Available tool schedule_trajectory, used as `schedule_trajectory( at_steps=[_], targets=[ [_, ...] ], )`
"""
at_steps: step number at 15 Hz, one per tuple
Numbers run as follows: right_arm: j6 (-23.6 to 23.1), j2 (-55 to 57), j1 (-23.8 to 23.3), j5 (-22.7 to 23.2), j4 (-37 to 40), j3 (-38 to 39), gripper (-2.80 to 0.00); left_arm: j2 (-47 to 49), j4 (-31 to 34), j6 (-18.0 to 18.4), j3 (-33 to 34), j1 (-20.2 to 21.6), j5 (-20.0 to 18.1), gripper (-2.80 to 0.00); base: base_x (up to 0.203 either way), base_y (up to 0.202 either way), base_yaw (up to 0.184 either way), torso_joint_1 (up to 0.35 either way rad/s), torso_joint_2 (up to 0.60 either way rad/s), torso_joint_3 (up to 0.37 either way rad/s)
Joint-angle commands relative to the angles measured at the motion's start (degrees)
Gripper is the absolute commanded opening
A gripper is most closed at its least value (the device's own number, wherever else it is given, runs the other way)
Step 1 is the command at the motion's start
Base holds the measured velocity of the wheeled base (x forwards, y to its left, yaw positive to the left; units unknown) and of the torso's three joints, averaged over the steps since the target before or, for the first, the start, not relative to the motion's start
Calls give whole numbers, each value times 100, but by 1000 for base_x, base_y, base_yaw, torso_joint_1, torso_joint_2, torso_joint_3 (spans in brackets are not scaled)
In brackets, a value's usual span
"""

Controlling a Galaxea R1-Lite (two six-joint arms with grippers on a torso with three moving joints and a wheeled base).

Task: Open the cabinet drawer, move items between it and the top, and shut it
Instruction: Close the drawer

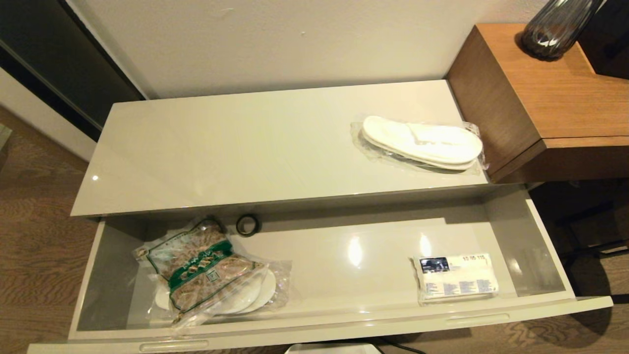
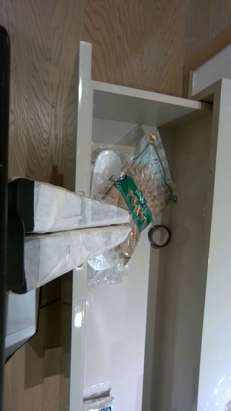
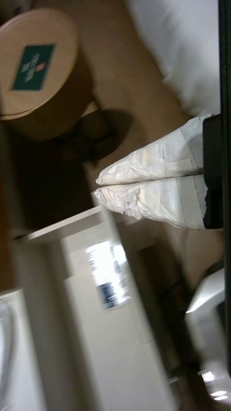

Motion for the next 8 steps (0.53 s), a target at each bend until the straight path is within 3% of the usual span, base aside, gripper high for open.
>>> schedule_trajectory(
  at_steps=[1,3,5,8],
  targets=[
    [-73,-195,11,244,-2157,1473,-280,7,-4,-5,1,2,-2,-280,0,0,0,0,0,0],
    [-220,-204,14,566,-3493,3390,-280,7,-4,-5,1,2,7,-280,0,0,0,0,0,0],
    [-233,-212,18,983,-4232,4494,-280,7,-4,-5,1,2,-2,-280,0,0,0,0,0,0],
    [-234,-221,21,1633,-5079,4607,-280,7,-4,-5,1,2,7,-280,0,0,0,0,0,0]
  ],
)
